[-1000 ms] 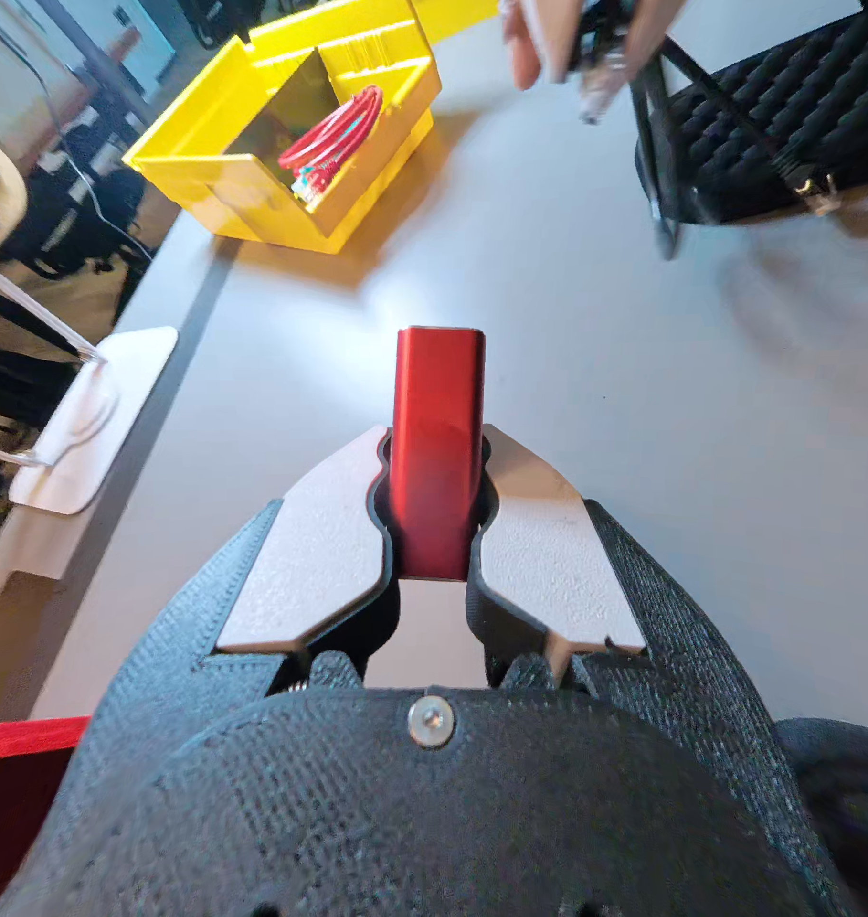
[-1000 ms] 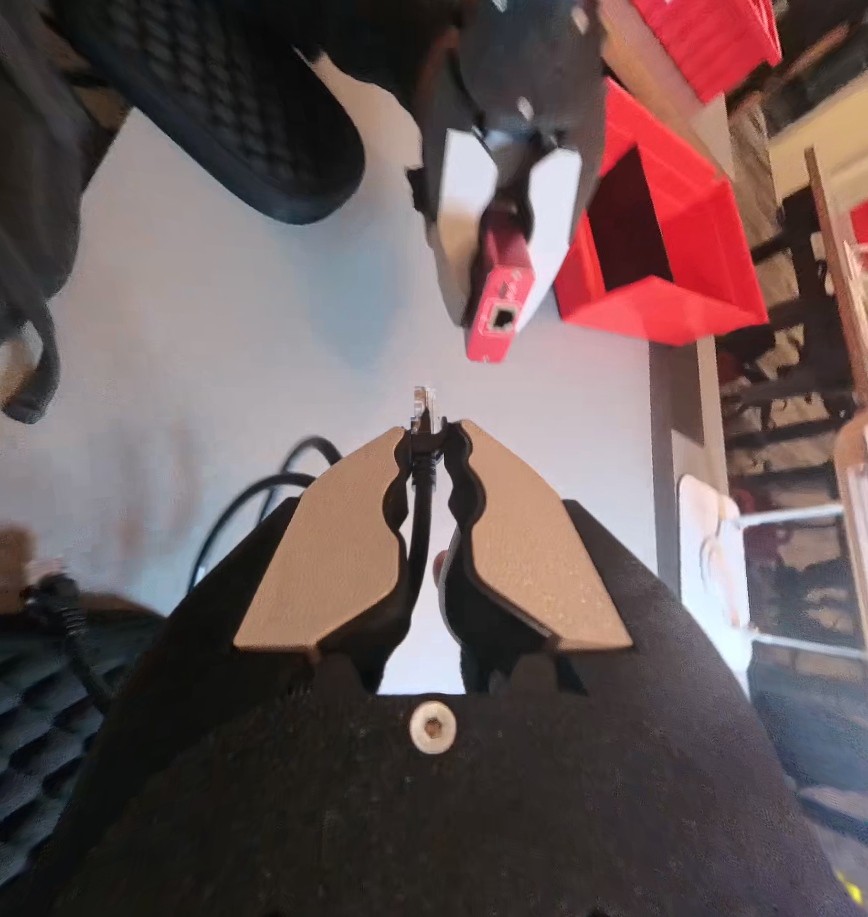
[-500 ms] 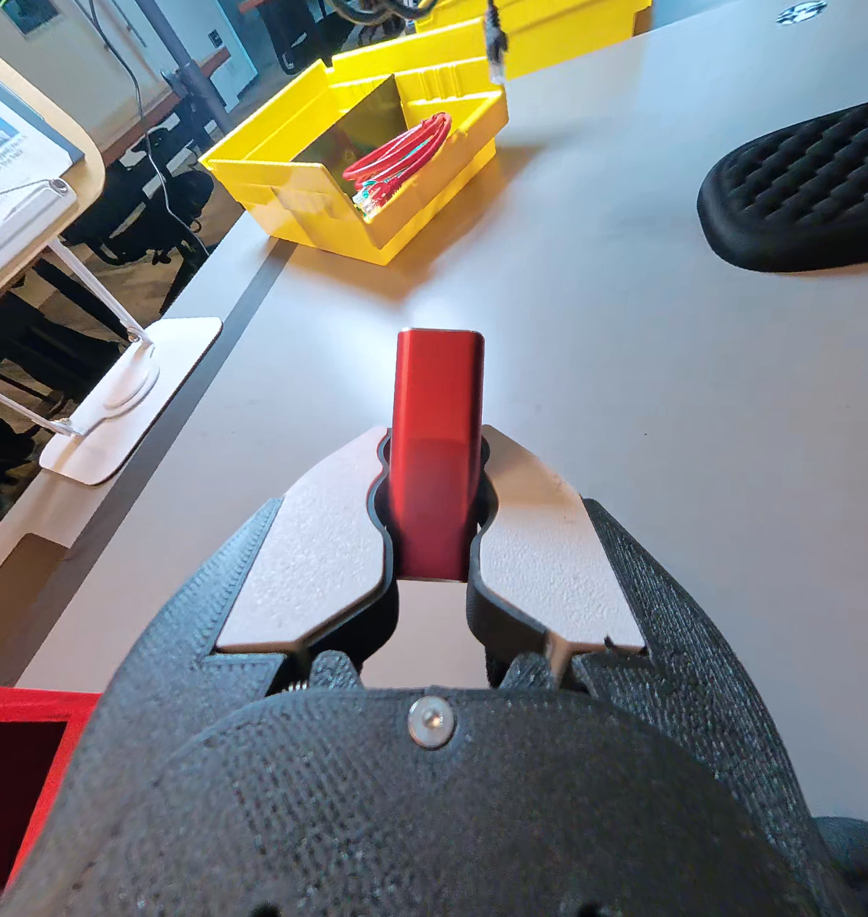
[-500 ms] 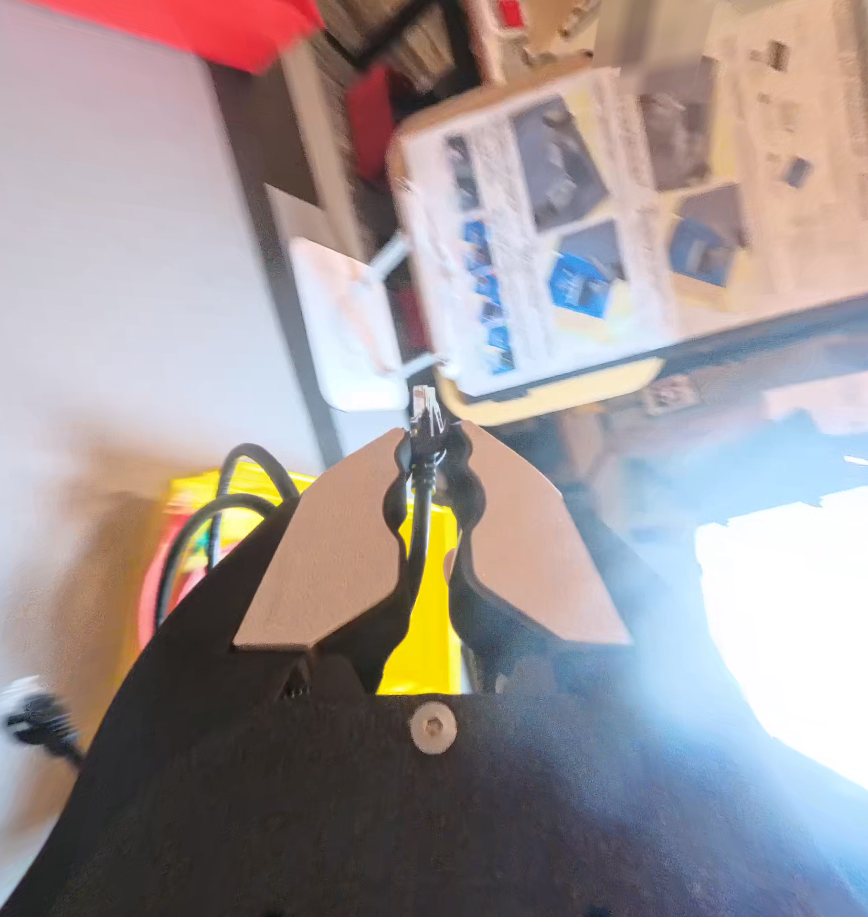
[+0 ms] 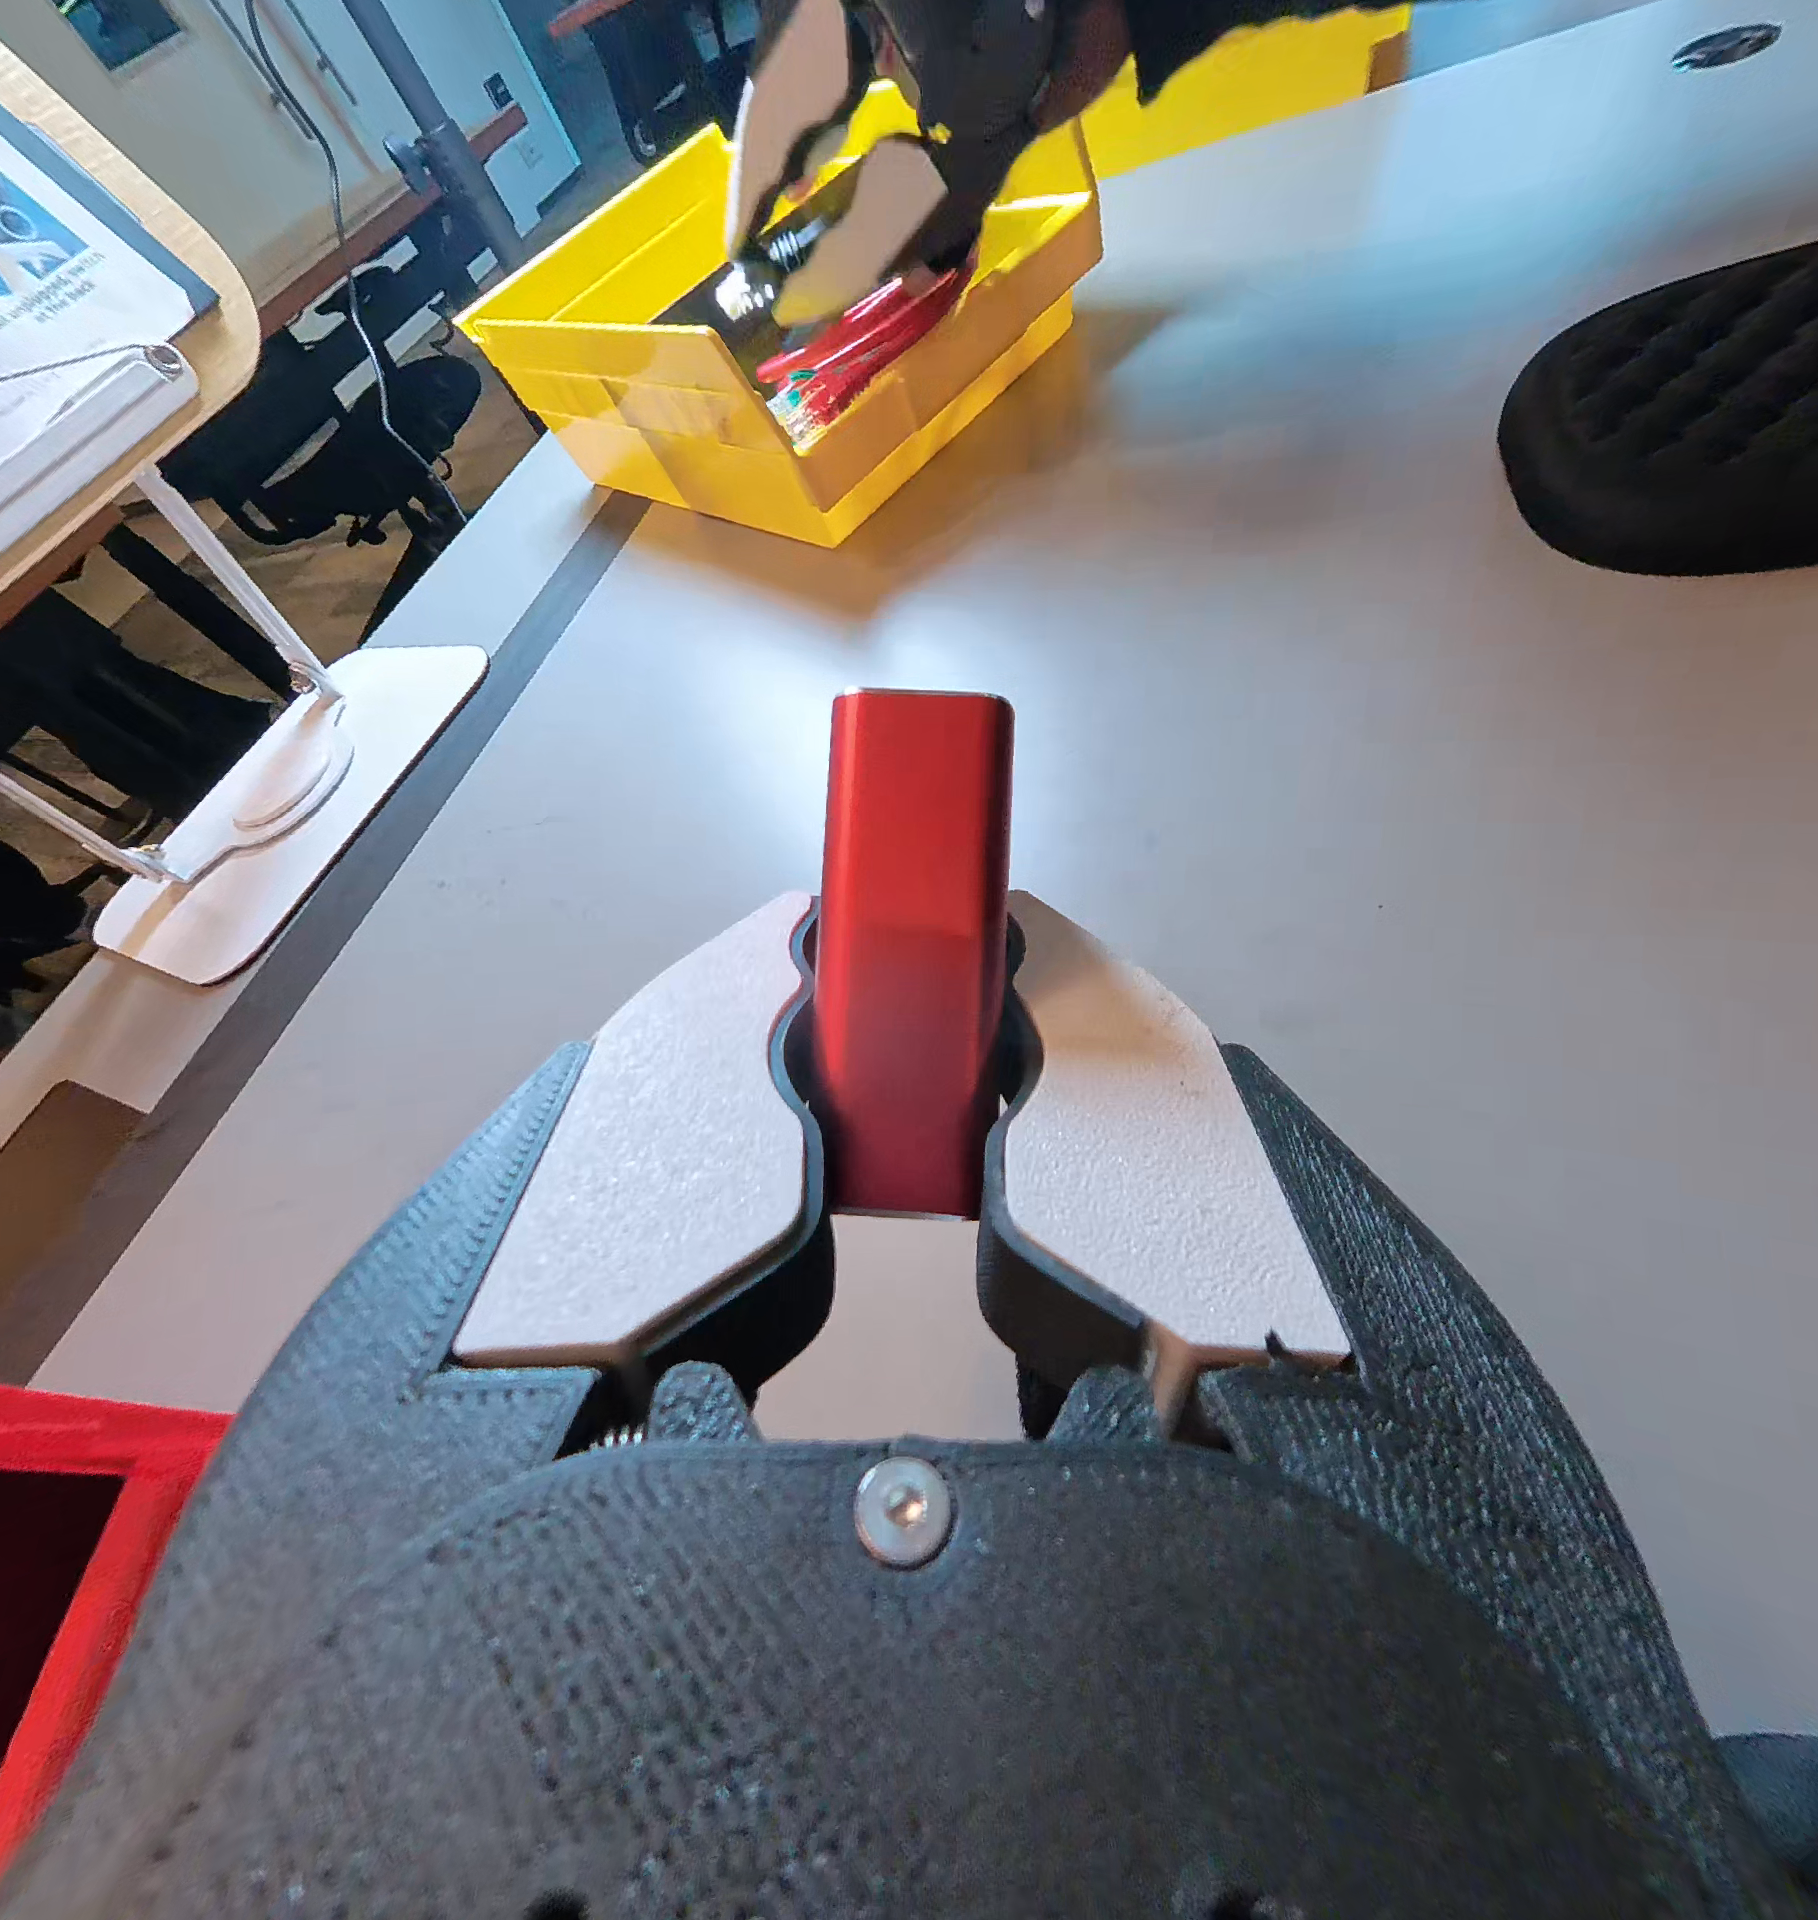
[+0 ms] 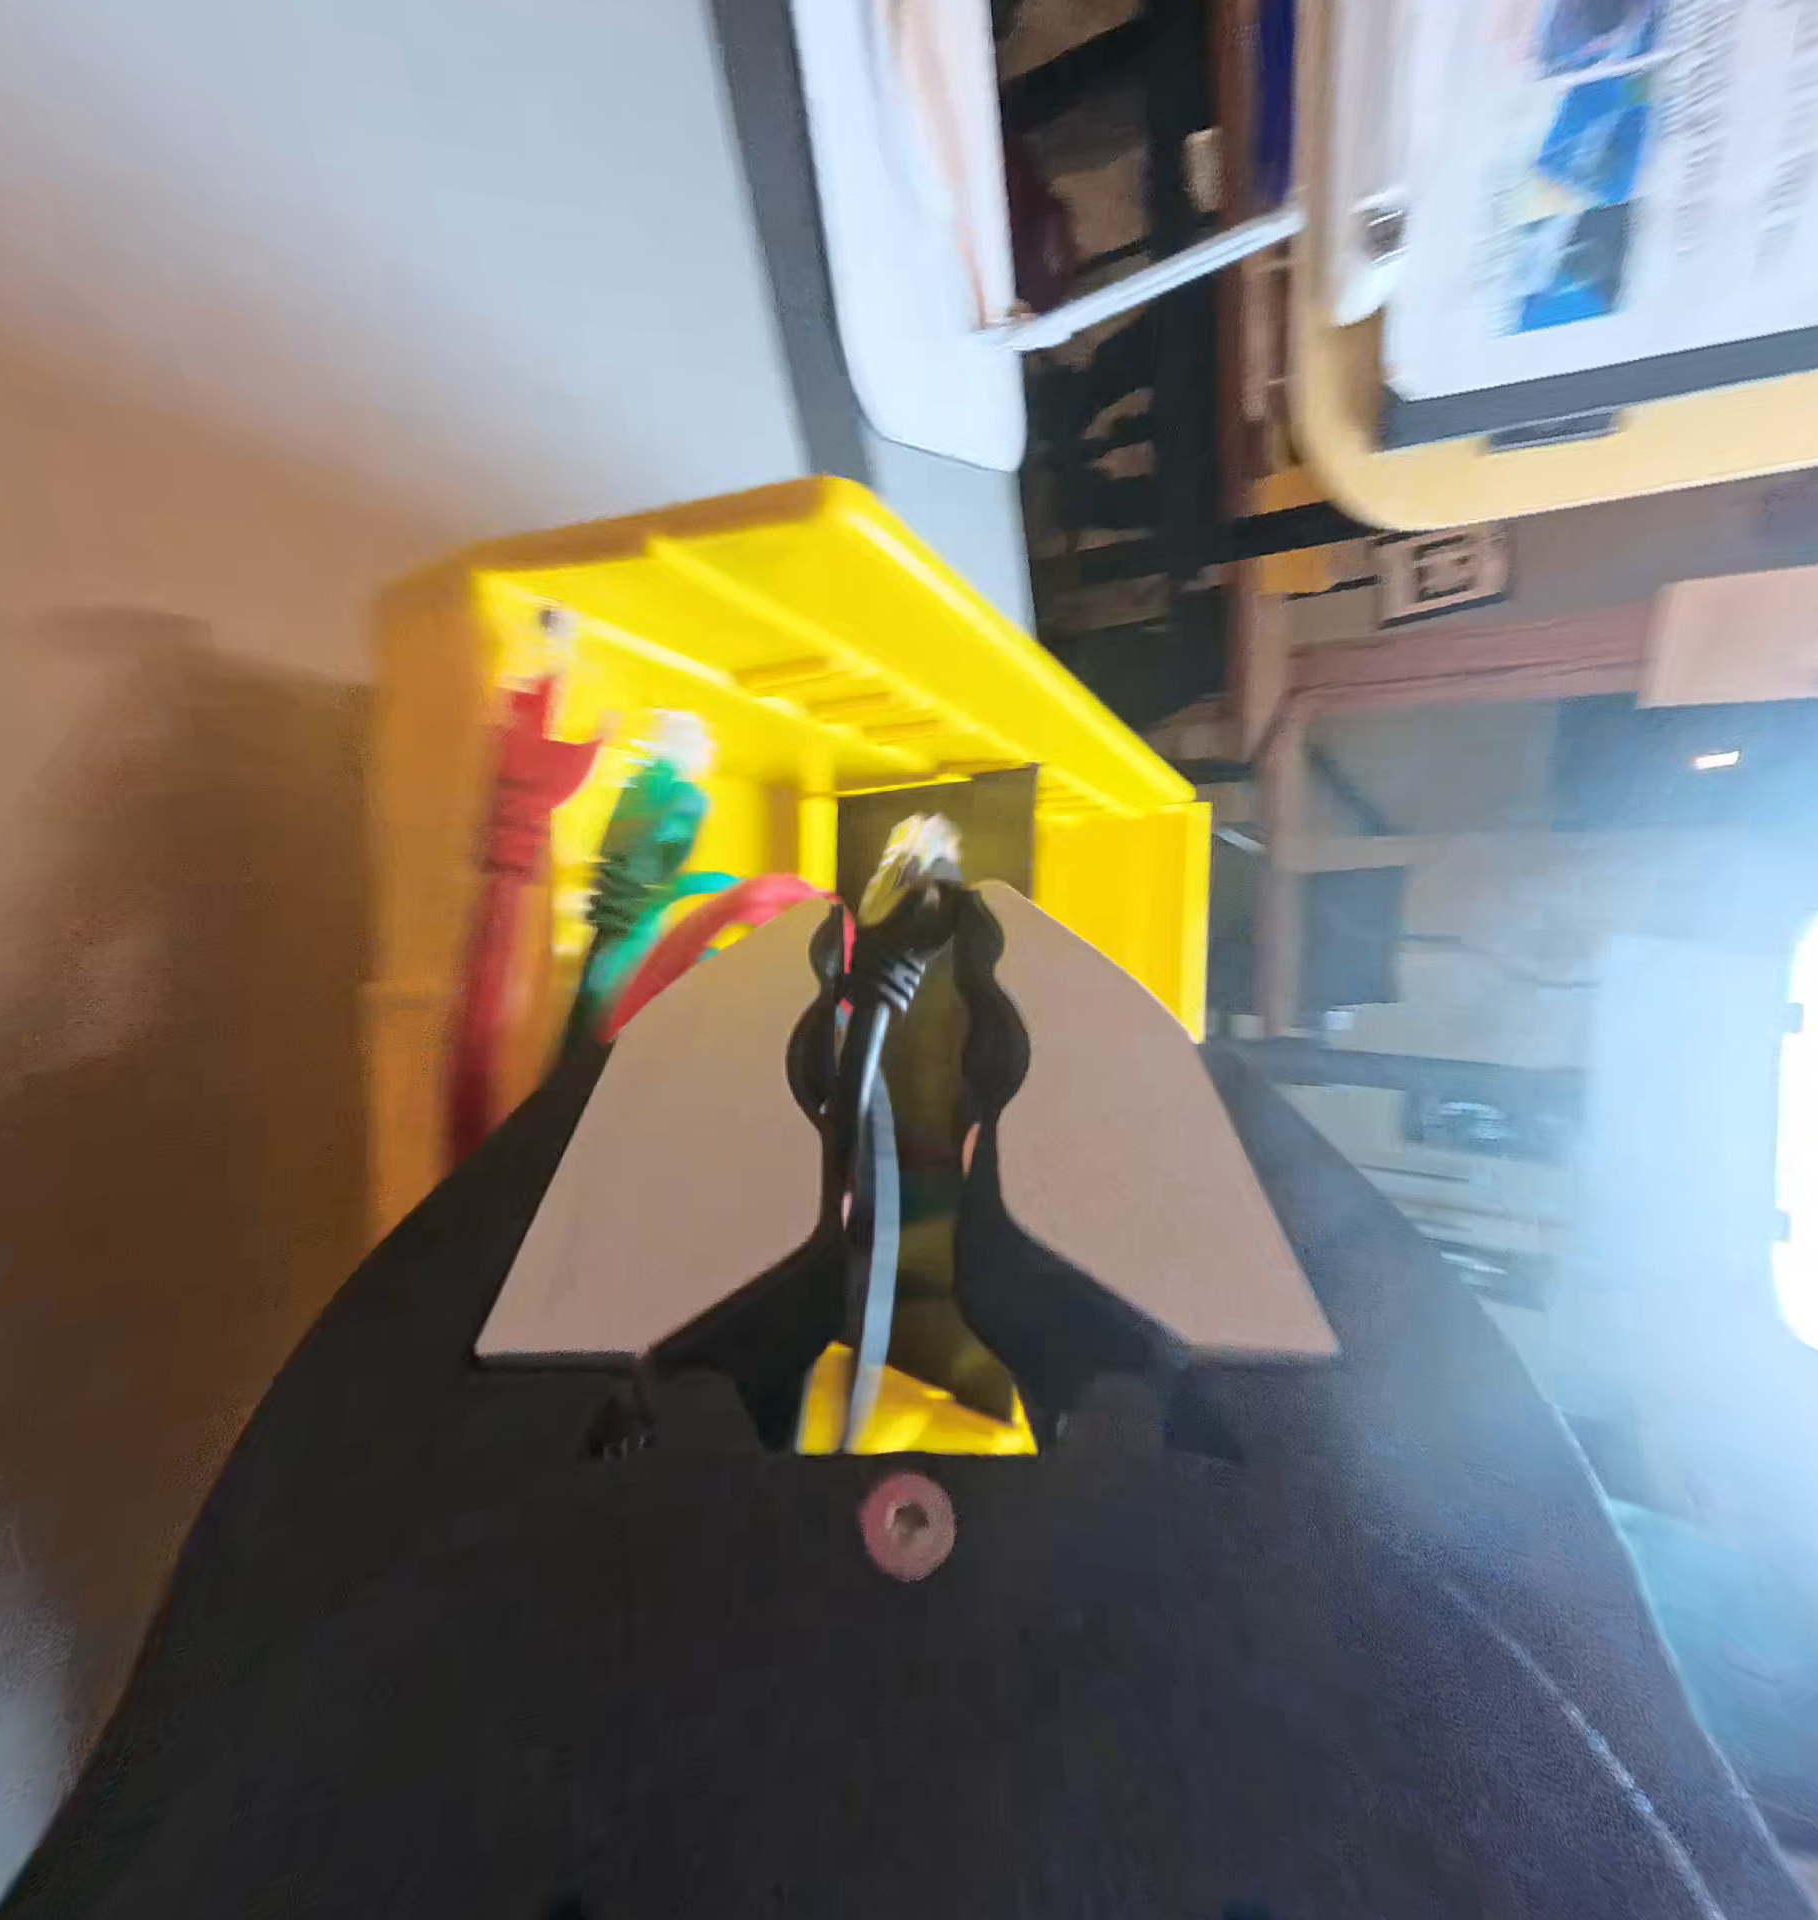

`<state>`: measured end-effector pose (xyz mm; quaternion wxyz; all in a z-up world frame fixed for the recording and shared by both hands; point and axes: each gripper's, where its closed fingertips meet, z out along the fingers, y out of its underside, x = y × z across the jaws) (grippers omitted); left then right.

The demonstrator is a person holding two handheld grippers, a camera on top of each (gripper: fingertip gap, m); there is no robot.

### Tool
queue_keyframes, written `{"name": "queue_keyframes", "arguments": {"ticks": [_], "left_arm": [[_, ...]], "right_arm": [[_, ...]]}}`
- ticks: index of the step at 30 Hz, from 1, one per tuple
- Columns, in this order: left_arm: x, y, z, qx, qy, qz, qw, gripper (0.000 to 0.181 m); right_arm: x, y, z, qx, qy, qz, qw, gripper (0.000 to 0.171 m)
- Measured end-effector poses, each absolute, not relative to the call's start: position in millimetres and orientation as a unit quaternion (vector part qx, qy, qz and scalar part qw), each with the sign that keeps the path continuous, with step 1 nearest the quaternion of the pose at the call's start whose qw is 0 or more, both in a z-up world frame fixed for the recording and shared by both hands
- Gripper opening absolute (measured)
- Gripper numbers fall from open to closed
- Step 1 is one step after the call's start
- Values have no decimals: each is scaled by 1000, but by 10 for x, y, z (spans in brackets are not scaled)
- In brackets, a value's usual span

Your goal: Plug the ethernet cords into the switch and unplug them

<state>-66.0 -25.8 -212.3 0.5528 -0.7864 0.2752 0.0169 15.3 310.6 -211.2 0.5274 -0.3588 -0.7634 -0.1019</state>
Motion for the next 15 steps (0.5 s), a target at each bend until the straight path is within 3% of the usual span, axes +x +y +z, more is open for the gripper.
{"name": "queue_keyframes", "arguments": {"ticks": [3, 8, 12, 15], "left_arm": [[-640, -229, -2167, -790, 275, 7, 548, 29], [-588, -232, -2177, -791, 277, 6, 545, 29], [-576, -246, -2120, -785, 272, 4, 556, 29], [-550, -245, -2054, -777, 265, -14, 571, 29]], "right_arm": [[190, 2998, -2247, -424, -760, -33, 492, 24], [208, 2897, -2197, -555, -732, 125, 376, 59], [149, 2728, -1810, -552, -700, 200, 406, 60], [85, 2191, -1445, -501, -692, 270, 444, 58]]}}
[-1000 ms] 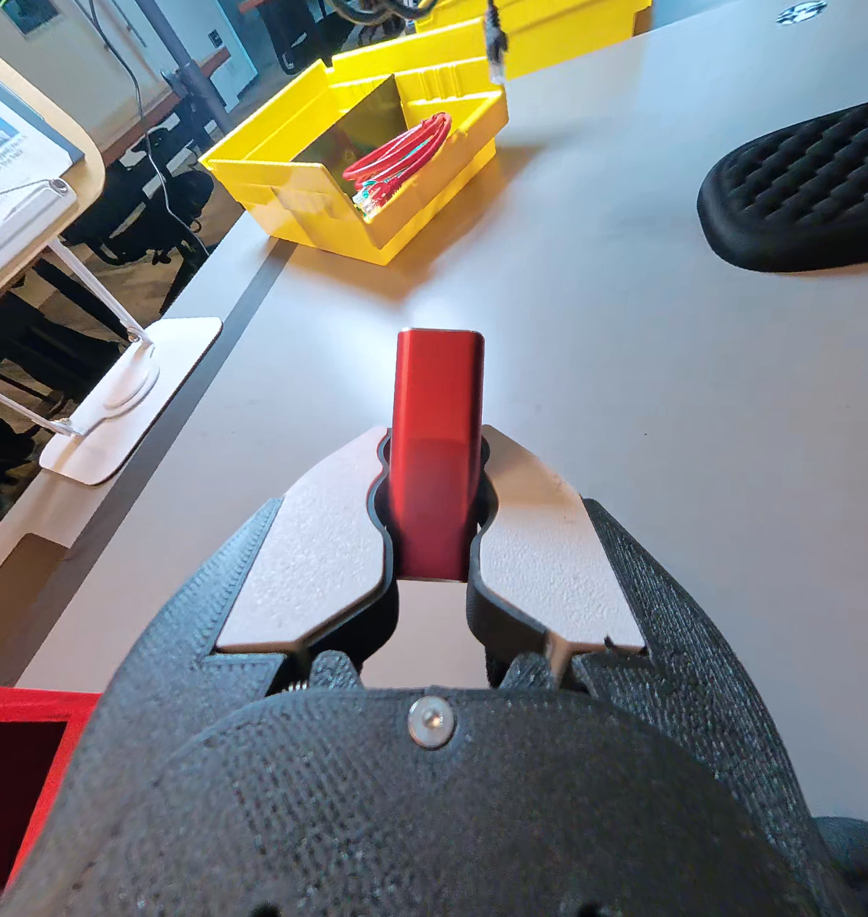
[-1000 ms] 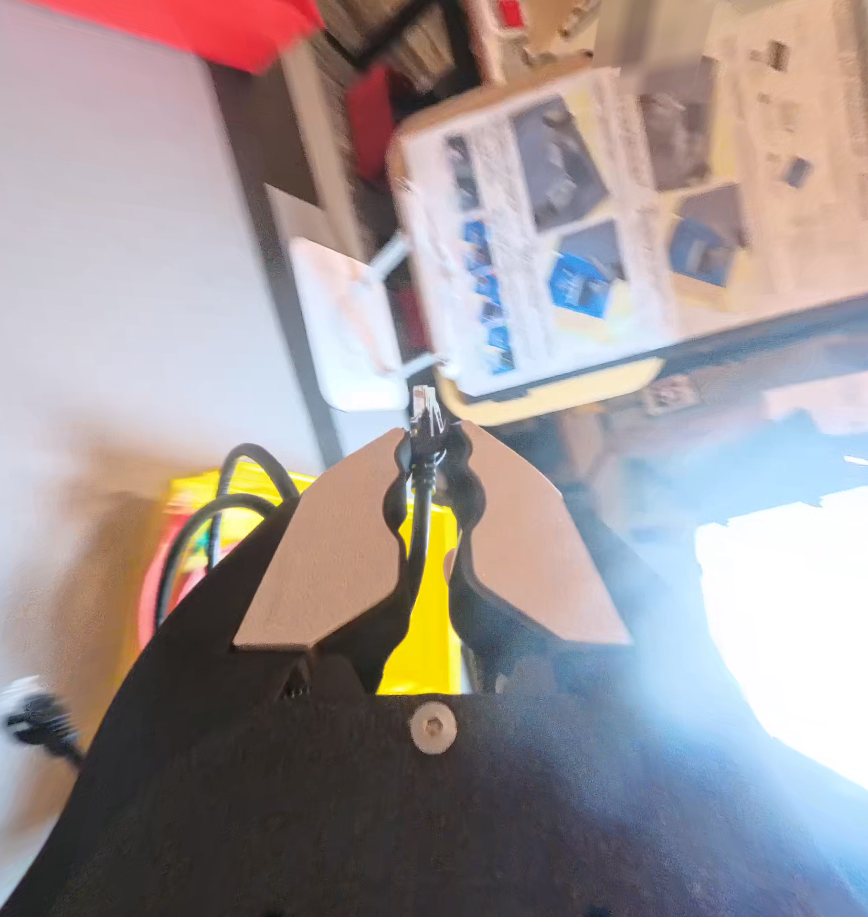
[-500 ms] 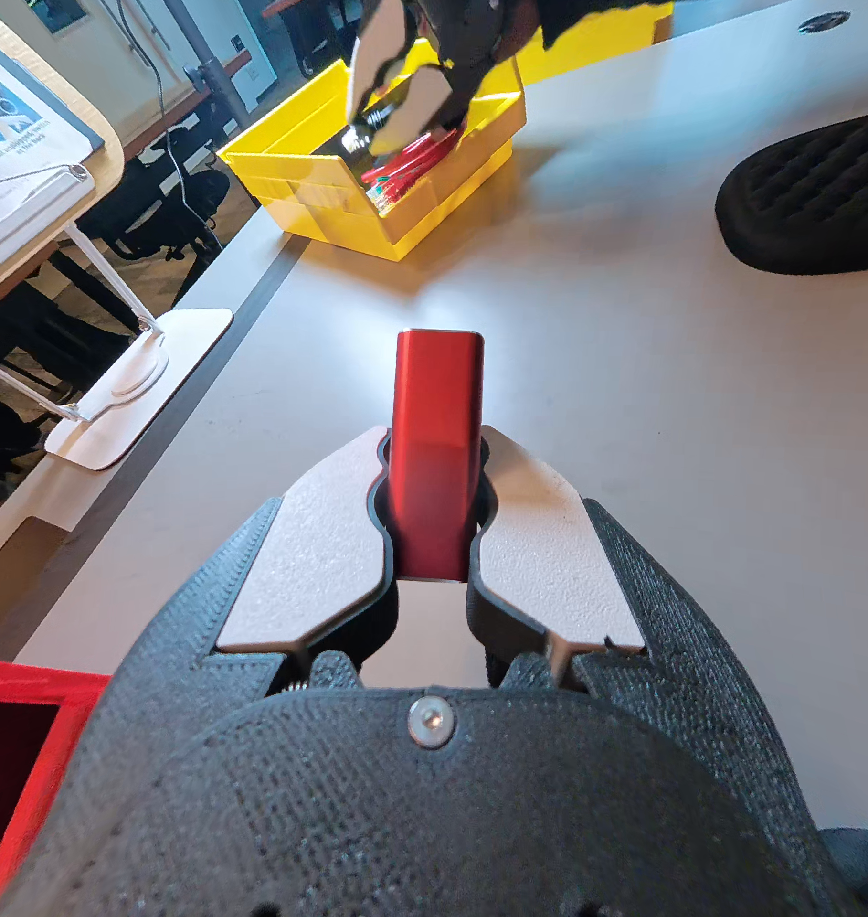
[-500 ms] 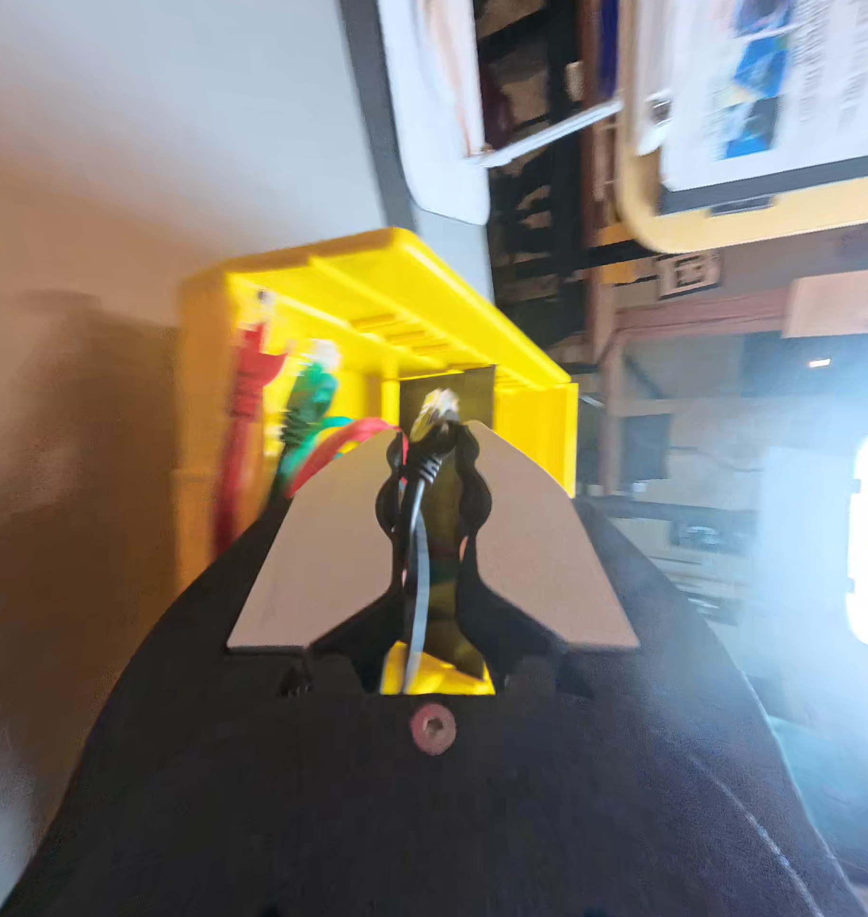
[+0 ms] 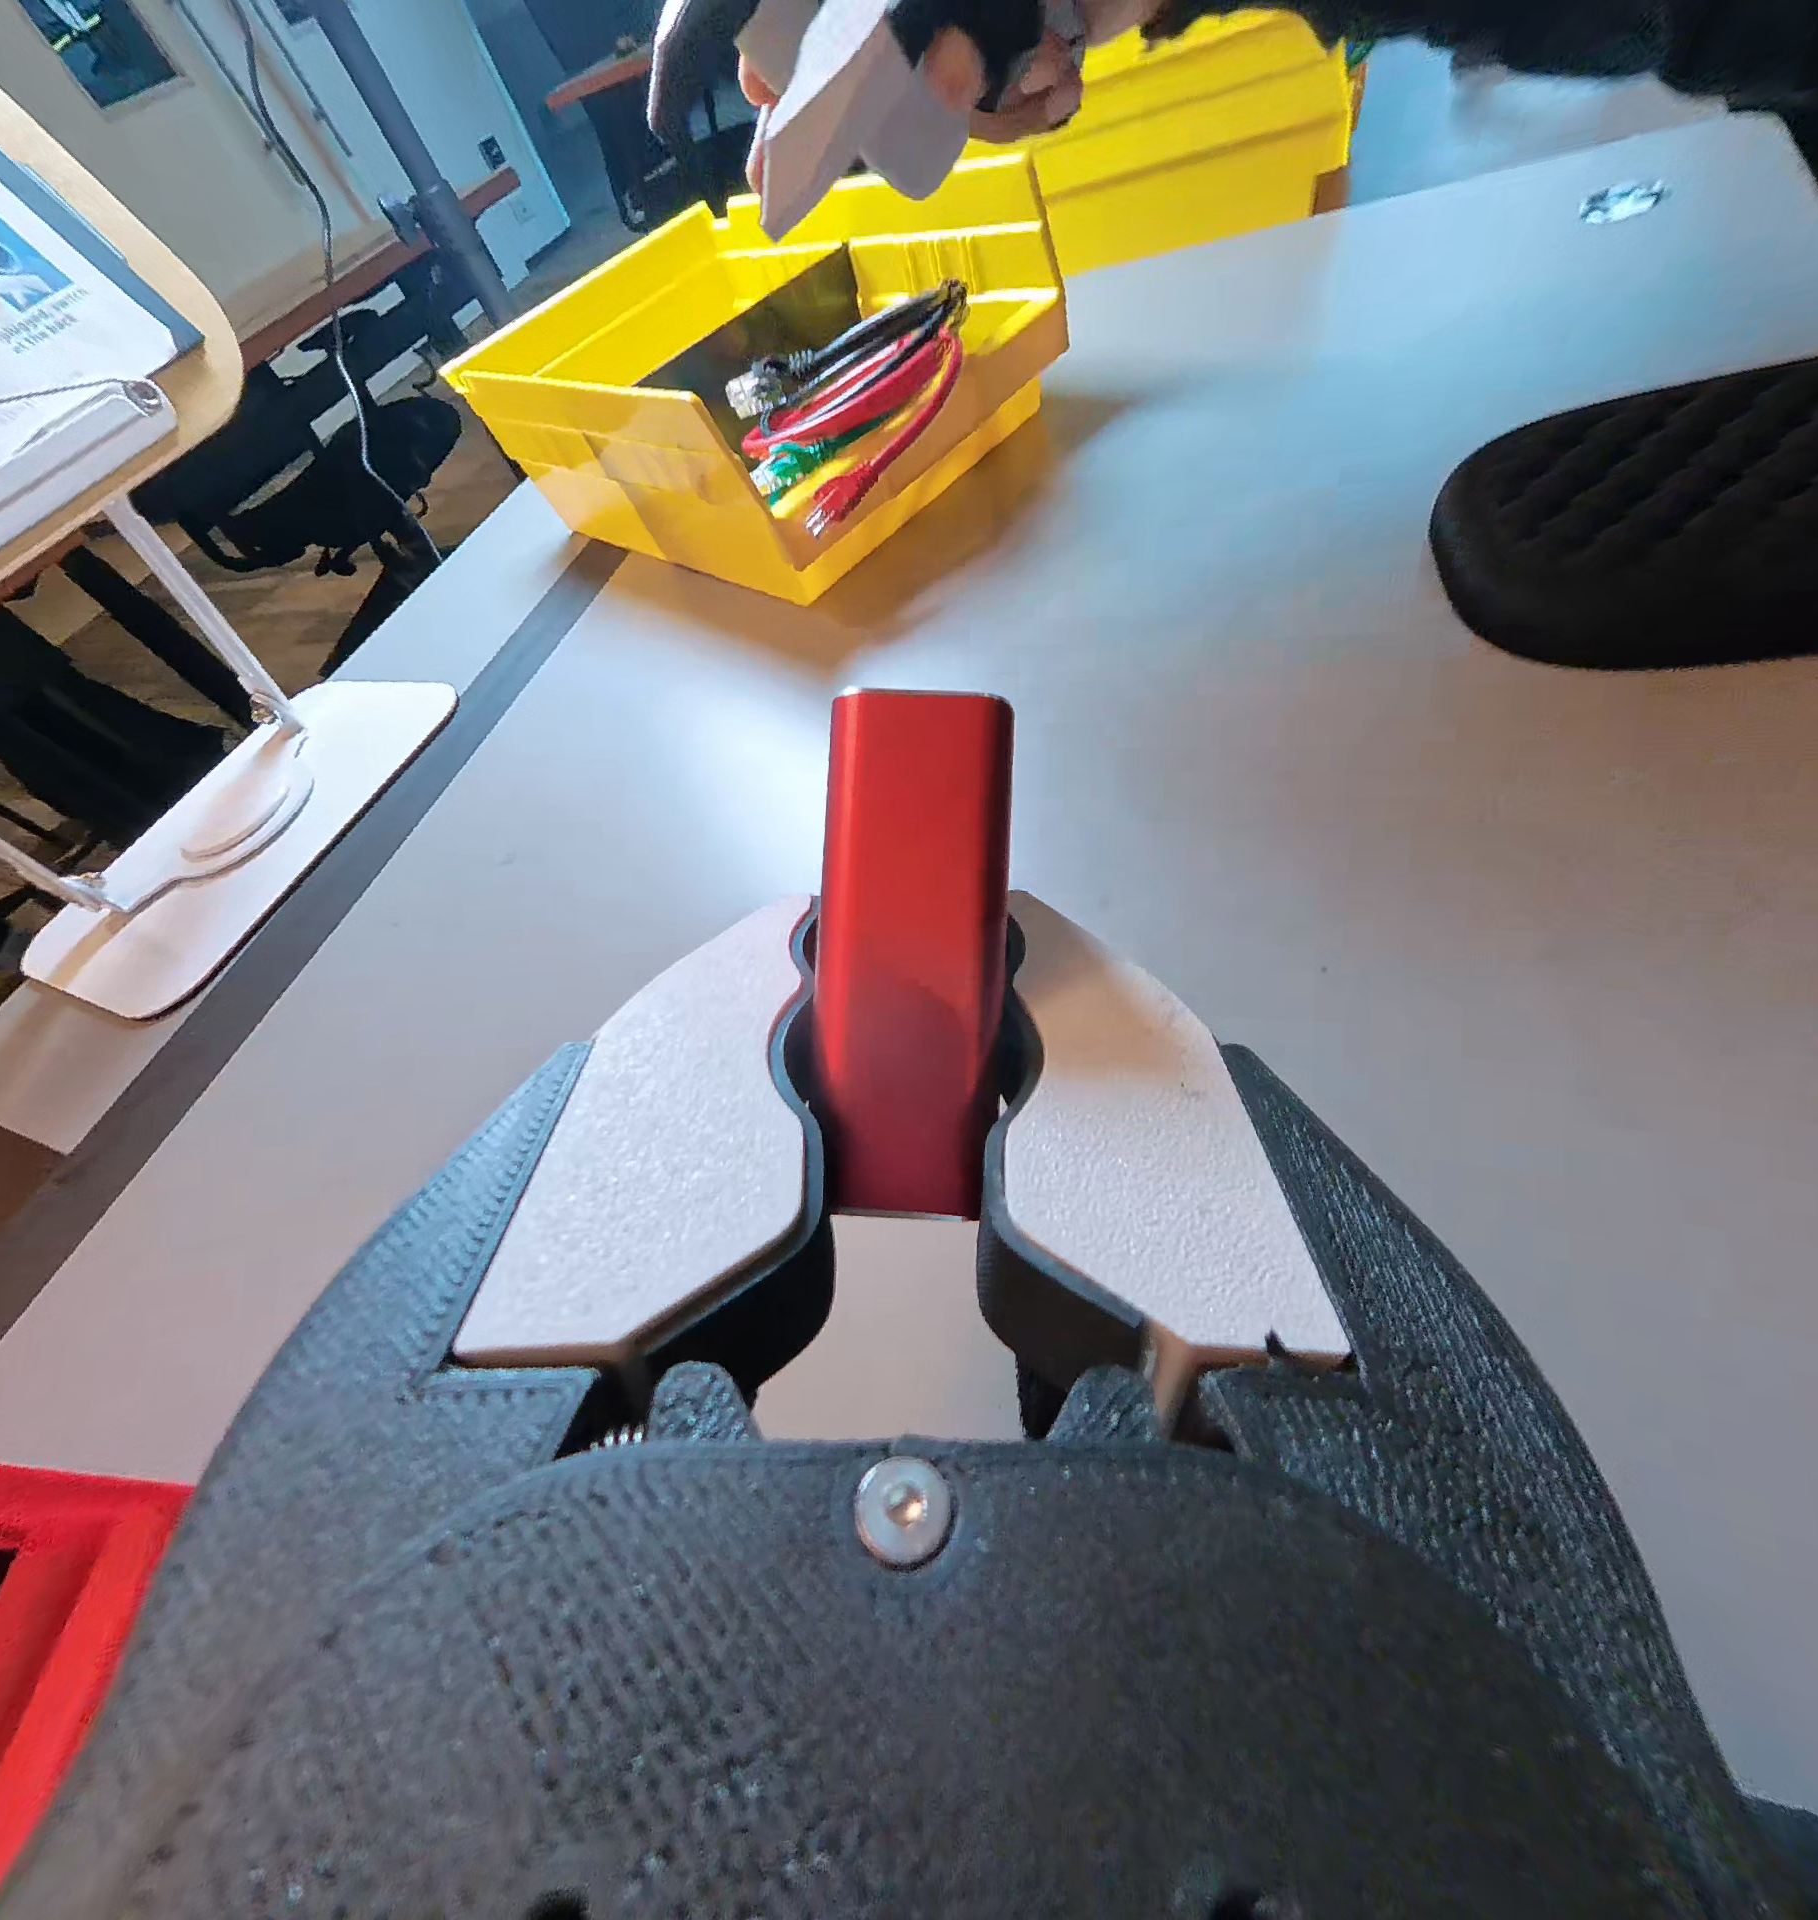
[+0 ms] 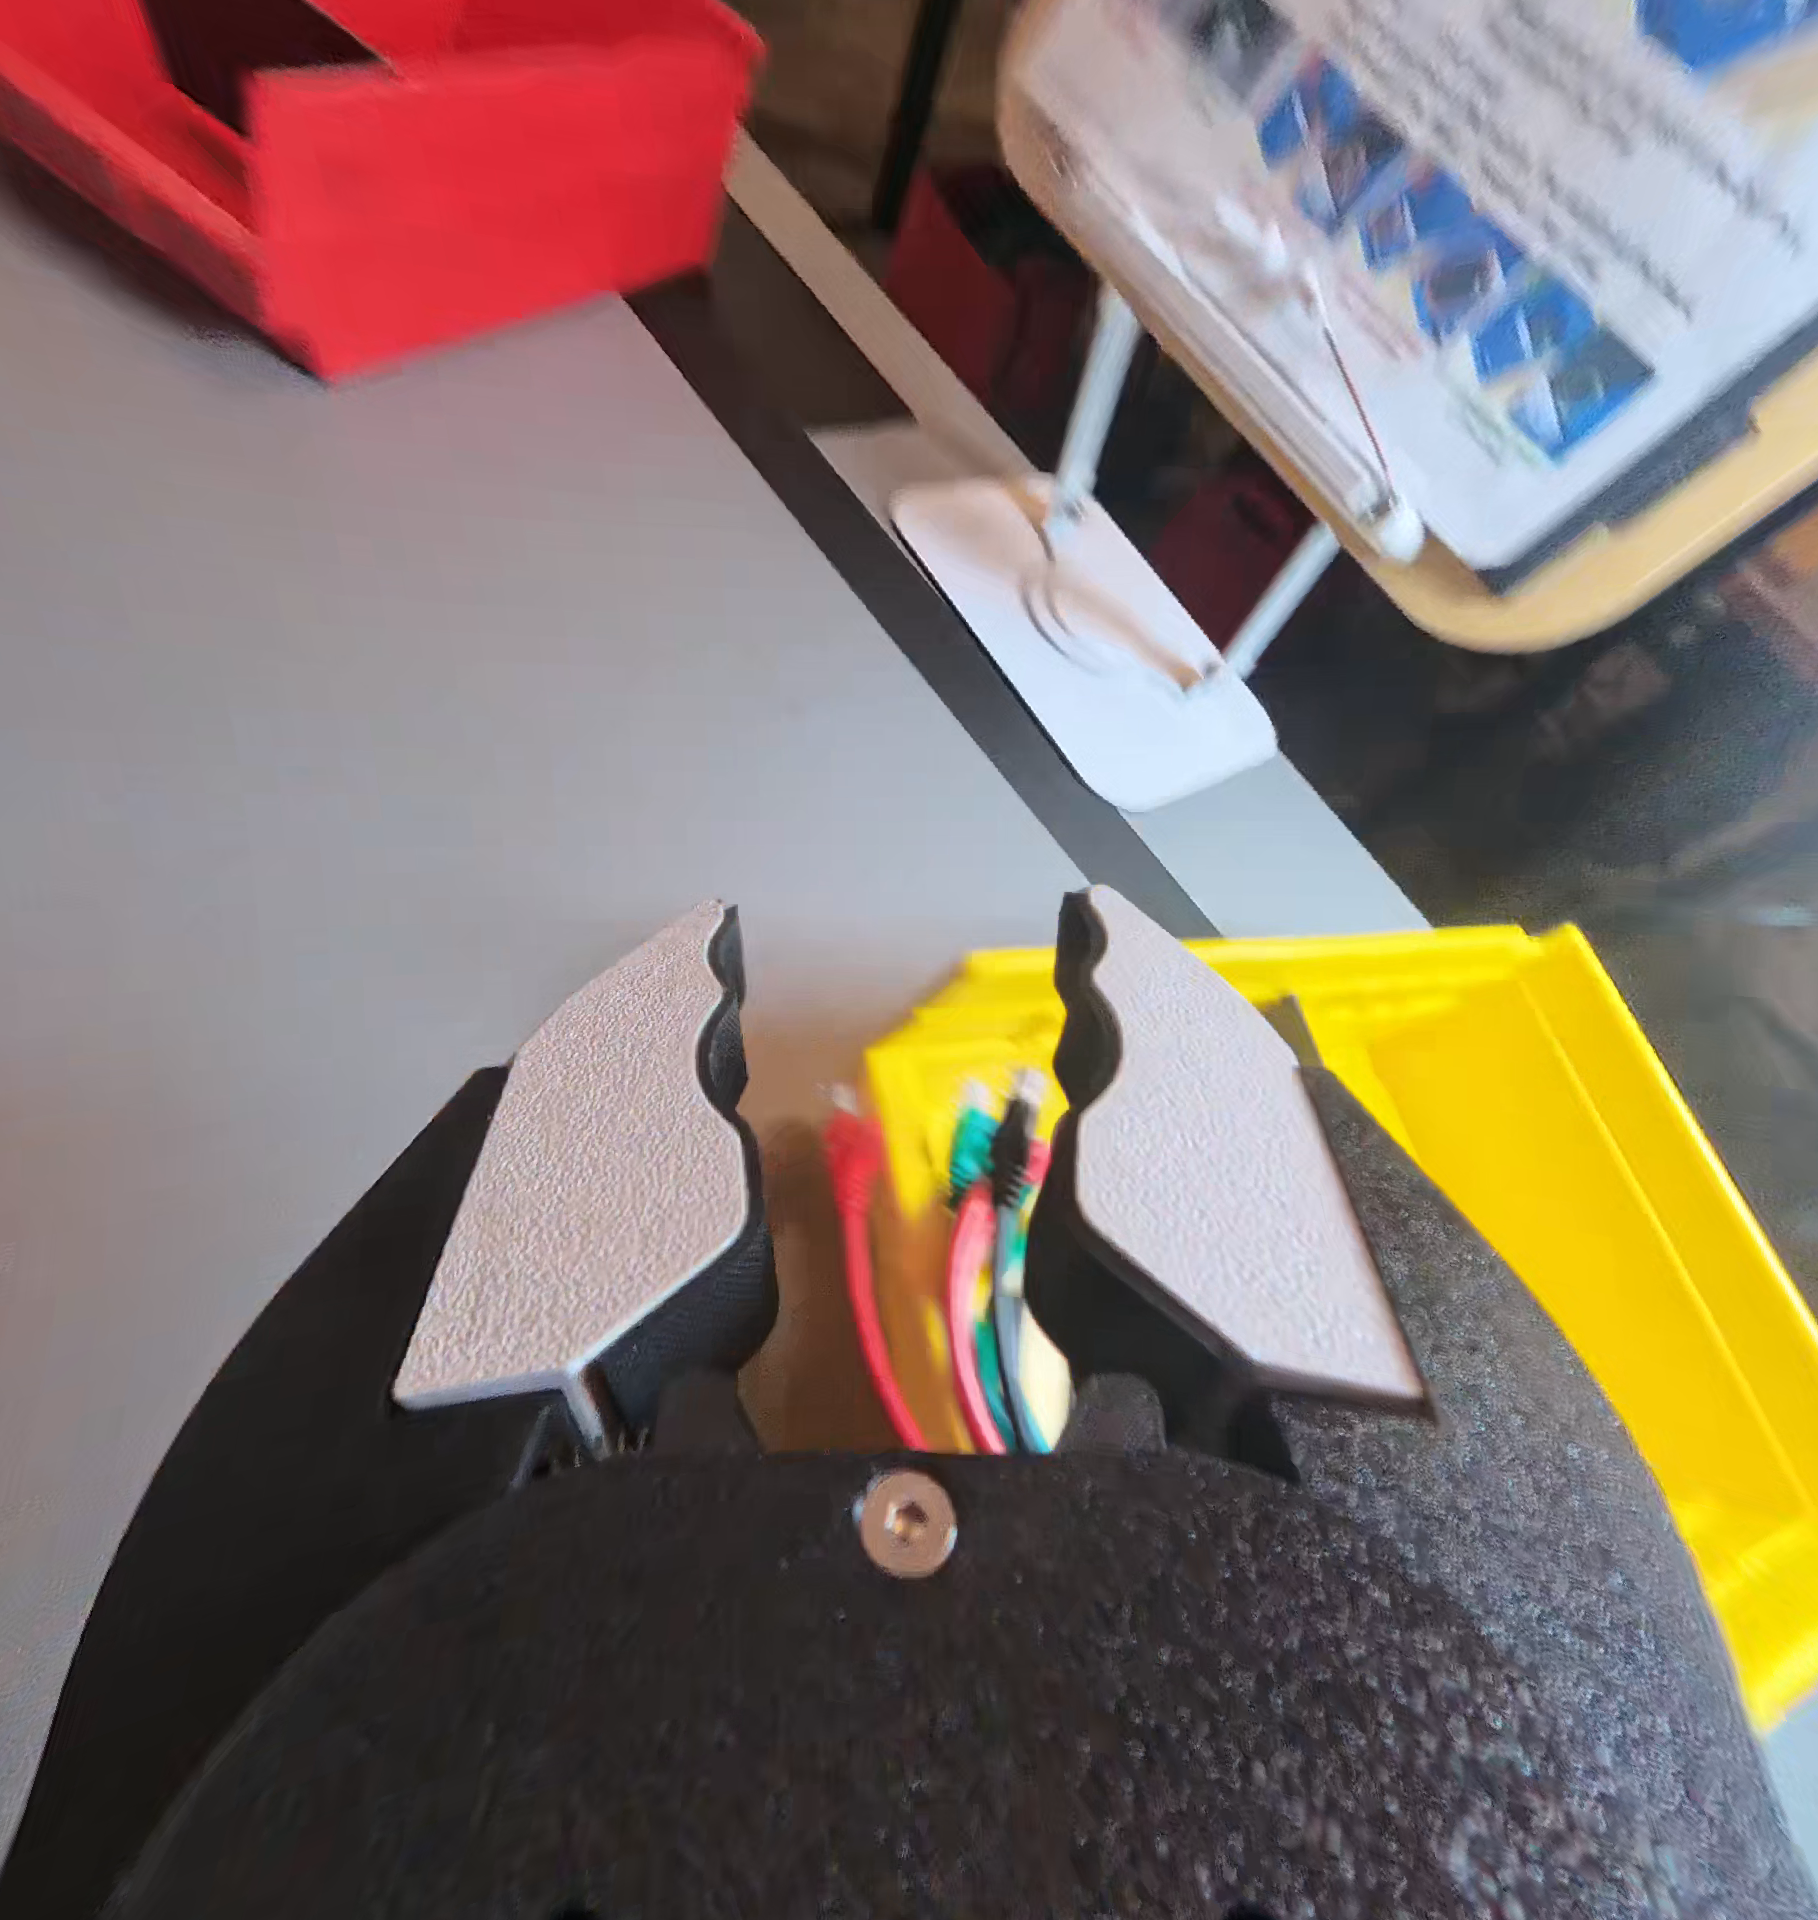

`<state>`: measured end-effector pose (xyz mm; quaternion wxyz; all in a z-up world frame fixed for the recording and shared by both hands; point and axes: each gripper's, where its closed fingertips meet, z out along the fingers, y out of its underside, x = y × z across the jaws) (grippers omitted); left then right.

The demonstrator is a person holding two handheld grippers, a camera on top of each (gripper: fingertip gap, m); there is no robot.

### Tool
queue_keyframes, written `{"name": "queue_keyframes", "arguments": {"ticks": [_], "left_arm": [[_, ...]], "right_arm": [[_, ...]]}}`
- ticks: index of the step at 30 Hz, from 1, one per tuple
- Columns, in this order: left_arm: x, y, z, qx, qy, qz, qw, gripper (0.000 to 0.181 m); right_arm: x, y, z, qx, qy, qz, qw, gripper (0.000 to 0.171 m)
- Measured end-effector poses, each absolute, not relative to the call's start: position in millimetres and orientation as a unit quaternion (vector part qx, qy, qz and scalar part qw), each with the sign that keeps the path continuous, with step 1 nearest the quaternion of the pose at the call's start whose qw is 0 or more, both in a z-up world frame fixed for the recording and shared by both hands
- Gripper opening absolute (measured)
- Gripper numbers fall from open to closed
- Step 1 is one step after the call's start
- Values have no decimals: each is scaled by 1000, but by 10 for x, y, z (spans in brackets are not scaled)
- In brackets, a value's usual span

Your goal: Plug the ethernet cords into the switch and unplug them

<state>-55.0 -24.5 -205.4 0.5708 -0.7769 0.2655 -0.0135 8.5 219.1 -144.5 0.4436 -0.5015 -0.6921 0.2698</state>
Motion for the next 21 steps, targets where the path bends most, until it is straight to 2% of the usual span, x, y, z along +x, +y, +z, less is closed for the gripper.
{"name": "queue_keyframes", "arguments": {"ticks": [6, 10, 14, 17, 21], "left_arm": [[-431, -275, -1930, -755, 266, -58, 596, 29], [-305, -304, -1946, -748, 293, -59, 592, 29], [-150, -323, -2050, -753, 334, -40, 566, 29], [-48, -332, -2128, -758, 355, -37, 546, 29], [-46, -322, -2060, -750, 339, -59, 565, 30]], "right_arm": [[61, 543, -1455, -360, -736, 396, 416, 52], [-11, -185, -1556, -295, -753, 430, 401, 48], [-109, -486, -1721, -255, -799, 394, 375, 48], [-139, -542, -1875, -229, -831, 359, 359, 27], [-126, -524, -1809, -231, -809, 413, 349, 26]]}}
